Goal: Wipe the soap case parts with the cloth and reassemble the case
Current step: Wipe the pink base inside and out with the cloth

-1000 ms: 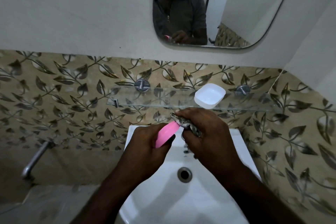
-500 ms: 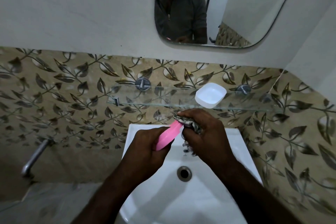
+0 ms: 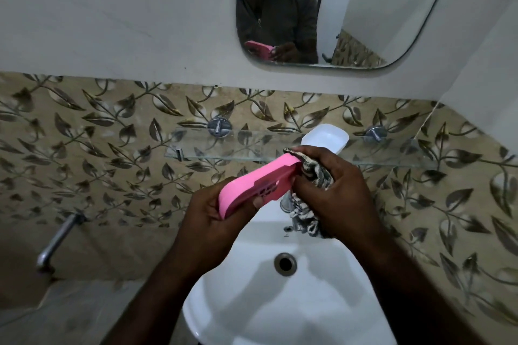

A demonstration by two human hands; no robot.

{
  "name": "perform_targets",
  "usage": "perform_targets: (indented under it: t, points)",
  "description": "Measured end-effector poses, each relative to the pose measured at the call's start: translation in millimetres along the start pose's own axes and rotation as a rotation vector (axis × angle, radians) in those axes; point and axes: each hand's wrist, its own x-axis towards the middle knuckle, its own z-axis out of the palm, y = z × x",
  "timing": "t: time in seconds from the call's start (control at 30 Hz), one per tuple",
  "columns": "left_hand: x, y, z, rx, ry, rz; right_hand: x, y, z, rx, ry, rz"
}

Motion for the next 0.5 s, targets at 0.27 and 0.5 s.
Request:
perform_targets:
  t: [0.27,0.5]
  points:
    - [6,0,-10,0.101,-0.121,-0.118,-3,11,0,0.08,-0.022,0.071]
    - [1,-2,-19,0.093,-0.457,-0.264,-9,12,10,-0.287,0.112,-0.066]
